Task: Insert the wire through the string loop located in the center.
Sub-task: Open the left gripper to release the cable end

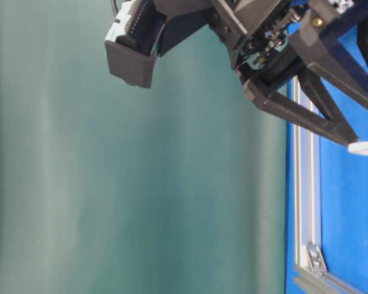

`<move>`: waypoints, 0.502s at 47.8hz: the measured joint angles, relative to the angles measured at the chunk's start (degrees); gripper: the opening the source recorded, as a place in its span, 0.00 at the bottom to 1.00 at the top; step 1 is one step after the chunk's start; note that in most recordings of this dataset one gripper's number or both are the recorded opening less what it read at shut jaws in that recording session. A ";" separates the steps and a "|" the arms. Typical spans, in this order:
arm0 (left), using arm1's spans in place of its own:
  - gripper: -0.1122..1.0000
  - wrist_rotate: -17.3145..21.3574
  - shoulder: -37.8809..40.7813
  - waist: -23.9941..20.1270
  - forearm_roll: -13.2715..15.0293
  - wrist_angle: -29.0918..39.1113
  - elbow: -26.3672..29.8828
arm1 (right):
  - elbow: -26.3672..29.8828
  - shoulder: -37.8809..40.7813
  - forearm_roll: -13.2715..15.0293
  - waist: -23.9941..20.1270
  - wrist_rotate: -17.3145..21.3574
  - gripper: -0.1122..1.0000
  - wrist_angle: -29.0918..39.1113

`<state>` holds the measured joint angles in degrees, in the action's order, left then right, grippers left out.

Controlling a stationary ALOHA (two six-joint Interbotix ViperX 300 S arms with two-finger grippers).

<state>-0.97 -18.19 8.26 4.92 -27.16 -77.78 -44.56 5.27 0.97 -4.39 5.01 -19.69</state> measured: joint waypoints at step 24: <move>0.90 0.09 0.26 -0.09 -0.09 0.88 1.14 | -0.09 -0.44 0.09 0.09 -0.18 0.97 0.09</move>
<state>-0.88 -17.93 8.17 4.83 -26.28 -76.64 -44.65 4.83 1.05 -4.31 4.83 -19.60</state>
